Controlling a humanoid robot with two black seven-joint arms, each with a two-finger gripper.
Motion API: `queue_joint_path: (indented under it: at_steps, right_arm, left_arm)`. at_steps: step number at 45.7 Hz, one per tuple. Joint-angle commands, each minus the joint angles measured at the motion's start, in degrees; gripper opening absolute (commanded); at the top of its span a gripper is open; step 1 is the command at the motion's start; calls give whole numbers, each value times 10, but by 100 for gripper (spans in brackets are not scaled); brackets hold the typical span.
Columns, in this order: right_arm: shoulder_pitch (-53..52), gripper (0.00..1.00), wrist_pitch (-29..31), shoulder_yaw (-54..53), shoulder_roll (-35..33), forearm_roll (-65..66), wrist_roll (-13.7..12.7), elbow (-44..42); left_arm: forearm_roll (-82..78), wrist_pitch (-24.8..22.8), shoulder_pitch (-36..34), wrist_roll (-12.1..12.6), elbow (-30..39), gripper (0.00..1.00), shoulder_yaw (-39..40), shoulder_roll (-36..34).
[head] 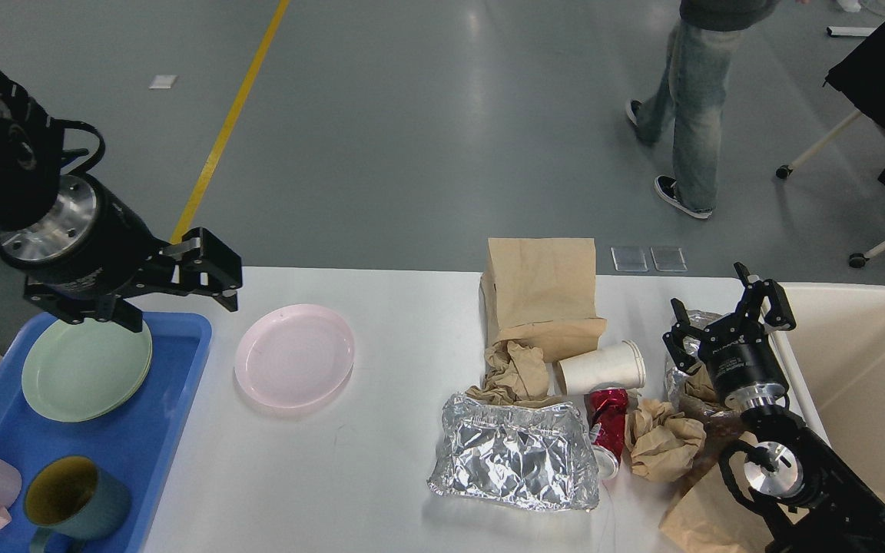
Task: Tidy desktop
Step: 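Move the left gripper to the edge of the pink plate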
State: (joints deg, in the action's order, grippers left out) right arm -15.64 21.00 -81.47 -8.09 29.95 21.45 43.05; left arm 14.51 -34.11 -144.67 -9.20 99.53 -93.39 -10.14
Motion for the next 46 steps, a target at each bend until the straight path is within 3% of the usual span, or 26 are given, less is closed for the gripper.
queue_joint_path:
  at_steps: [1, 15, 22, 31, 41, 46]
  right_arm:
    - [0, 100, 0, 0, 0, 0, 0, 0]
    - [0, 100, 0, 0, 0, 0, 0, 0]
    - [0, 100, 0, 0, 0, 0, 0, 0]
    - [0, 100, 0, 0, 0, 0, 0, 0]
    - [0, 100, 0, 0, 0, 0, 0, 0]
    - [0, 100, 0, 0, 0, 0, 0, 0]
  left_arm:
    - [60, -3, -9, 19, 5, 96, 42, 13]
    - [68, -21, 1, 16, -10, 96, 40, 7]
    - [70, -3, 62, 12, -48, 96, 46, -16]
    - [130, 43, 237, 13, -128, 92, 66, -43]
    - [213, 217, 435, 36, -198, 90, 127, -73]
    - [208, 241, 552, 51, -283, 93, 204, -88]
